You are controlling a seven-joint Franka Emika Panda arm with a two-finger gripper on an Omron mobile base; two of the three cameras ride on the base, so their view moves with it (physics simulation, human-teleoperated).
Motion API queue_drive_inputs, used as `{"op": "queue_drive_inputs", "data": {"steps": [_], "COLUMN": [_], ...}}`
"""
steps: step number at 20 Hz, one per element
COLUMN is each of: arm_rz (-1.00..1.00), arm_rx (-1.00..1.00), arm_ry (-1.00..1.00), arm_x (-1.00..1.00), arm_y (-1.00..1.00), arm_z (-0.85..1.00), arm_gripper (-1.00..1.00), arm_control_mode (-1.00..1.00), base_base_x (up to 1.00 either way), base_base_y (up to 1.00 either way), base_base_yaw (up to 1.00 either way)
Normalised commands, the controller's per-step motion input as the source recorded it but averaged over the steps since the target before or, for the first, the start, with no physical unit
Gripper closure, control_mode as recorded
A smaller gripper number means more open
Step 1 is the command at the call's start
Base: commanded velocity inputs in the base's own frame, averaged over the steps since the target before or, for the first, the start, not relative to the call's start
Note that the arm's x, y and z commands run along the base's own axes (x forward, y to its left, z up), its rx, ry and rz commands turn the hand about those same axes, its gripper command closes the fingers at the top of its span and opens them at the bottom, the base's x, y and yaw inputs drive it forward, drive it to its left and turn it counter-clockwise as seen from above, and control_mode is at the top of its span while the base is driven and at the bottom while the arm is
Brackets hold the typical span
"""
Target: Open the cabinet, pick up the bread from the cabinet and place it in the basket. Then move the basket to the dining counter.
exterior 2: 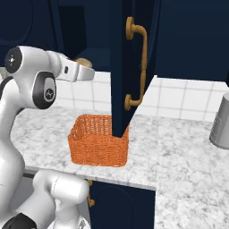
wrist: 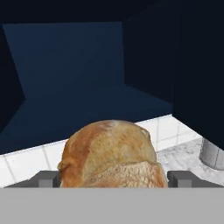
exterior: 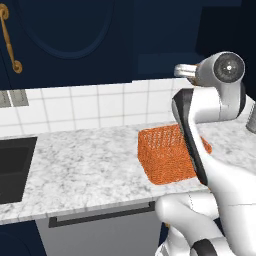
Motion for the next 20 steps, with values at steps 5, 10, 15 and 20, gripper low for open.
{"op": "queue_drive_inputs", "data": {"steps": [5,10,15,20], "arm_rz": [0.0,0.01,0.0,0.0], "arm_rx": [0.06,0.0,0.0,0.0], "arm_ry": [0.11,0.18,0.22,0.36], "arm_x": [-0.94,-0.25,0.19,0.52], "arm_y": [0.12,0.17,0.0,0.0], "arm_z": [-0.37,-0.79,-0.89,-0.86], "arm_gripper": [1.0,1.0,1.0,1.0], "arm_control_mode": [-1.0,-1.0,-1.0,-1.0], "base_base_x": [0.0,0.0,0.0,0.0], "base_base_y": [0.0,0.0,0.0,0.0], "base_base_yaw": [0.0,0.0,0.0,0.0]}}
